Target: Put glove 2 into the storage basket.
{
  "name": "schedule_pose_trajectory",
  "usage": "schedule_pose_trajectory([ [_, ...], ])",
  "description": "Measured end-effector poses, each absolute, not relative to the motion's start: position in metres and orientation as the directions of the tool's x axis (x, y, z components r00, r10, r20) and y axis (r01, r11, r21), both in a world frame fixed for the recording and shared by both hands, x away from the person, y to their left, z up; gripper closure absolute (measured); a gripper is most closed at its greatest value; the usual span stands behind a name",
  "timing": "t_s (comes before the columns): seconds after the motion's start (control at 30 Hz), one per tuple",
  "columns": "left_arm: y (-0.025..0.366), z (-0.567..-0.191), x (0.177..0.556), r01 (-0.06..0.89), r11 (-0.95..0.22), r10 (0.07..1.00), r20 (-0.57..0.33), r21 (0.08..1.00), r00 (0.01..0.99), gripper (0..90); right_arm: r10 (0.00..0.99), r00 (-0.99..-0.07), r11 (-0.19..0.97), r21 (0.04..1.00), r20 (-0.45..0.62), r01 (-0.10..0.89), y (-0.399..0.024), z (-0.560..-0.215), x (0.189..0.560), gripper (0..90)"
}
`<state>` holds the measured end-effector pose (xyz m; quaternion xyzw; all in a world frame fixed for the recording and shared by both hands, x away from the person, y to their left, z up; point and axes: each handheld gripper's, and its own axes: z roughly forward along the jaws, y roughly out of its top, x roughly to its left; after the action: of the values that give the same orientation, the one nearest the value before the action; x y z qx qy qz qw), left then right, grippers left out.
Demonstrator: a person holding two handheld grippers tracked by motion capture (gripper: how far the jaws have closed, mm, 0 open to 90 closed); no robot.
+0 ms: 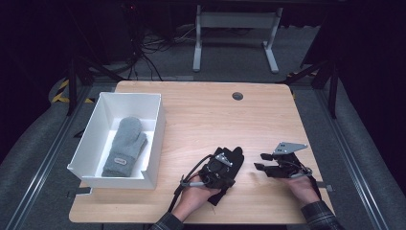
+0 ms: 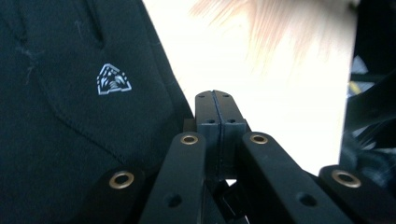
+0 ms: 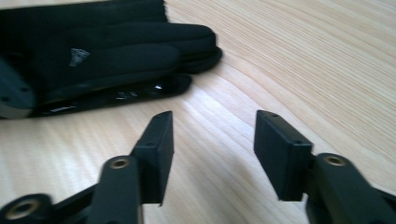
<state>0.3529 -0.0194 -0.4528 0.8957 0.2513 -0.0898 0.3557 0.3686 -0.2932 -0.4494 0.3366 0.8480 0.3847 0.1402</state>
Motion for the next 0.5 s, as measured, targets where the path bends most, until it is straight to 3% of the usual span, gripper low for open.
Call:
schedule_pose_trajectory([
  [0.2,-0.010,-0.451,0.348,0.491,-0.655,0.402,-0.284,0.575,0.870,90.0,0.704,-0.710,0.466,0.747,0.011,0.474,-0.298,-0.457,0.373,36.7],
  [0.5,0.014,-0.445,0.349,0.469,-0.692,0.427,-0.213,0.549,0.879,90.0,0.713,-0.702,0.472,0.742,-0.003,0.476,-0.298,-0.464,0.375,33.1],
])
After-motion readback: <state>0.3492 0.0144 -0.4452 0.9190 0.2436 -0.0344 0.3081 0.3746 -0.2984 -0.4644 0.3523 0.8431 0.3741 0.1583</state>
